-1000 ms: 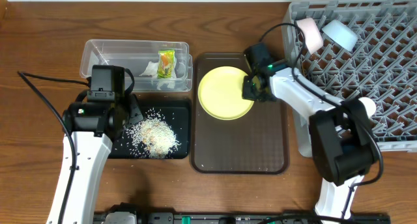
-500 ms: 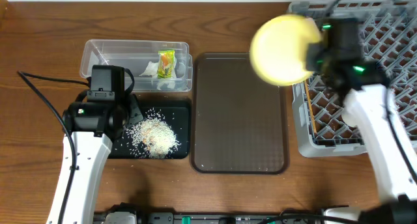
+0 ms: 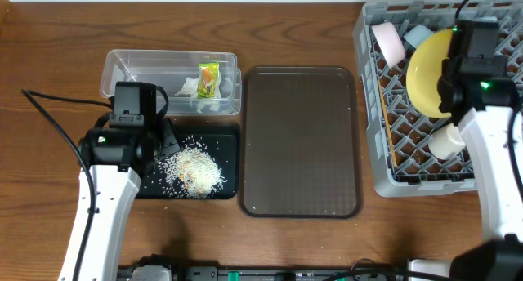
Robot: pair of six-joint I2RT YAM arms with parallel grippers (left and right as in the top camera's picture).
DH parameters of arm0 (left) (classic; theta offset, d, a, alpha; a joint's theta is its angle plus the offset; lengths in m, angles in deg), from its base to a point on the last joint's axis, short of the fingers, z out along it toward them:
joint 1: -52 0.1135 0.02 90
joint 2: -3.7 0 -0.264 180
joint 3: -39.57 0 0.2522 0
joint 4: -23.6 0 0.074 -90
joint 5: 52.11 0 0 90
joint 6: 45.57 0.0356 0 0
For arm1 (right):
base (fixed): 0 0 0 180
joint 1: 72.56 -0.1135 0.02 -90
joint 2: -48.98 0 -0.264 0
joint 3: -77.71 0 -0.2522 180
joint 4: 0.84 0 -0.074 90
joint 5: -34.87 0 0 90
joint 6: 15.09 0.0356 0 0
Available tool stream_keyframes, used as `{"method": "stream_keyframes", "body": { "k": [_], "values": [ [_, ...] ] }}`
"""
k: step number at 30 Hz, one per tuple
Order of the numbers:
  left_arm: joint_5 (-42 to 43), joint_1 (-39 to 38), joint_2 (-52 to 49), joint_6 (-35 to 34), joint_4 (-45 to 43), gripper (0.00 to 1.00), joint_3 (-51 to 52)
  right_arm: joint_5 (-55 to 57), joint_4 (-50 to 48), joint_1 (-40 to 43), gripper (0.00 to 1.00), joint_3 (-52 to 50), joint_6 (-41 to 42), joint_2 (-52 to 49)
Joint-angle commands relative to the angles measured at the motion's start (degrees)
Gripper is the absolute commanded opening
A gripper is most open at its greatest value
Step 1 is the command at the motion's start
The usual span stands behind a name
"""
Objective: Sort waste into correct bins and load items into the dishwasher rack
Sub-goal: 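Lift the yellow plate and stand it upright in the rack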
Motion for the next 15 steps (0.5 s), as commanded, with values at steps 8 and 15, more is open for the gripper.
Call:
{"method": "stream_keyframes", "body": {
  "k": [8, 15],
  "values": [
    [-0.66, 0.24, -0.04, -0.52, 0.07, 0.74, -0.15, 1.66, 5.22, -4.61, 0.21, 0.13, 18.14, -3.28],
    [0.09, 0.22, 0.11, -0.44, -2.54, 0.81, -0.17, -10.71, 4.46, -4.85, 0.75, 0.15, 19.47, 4.15]
  ]
}}
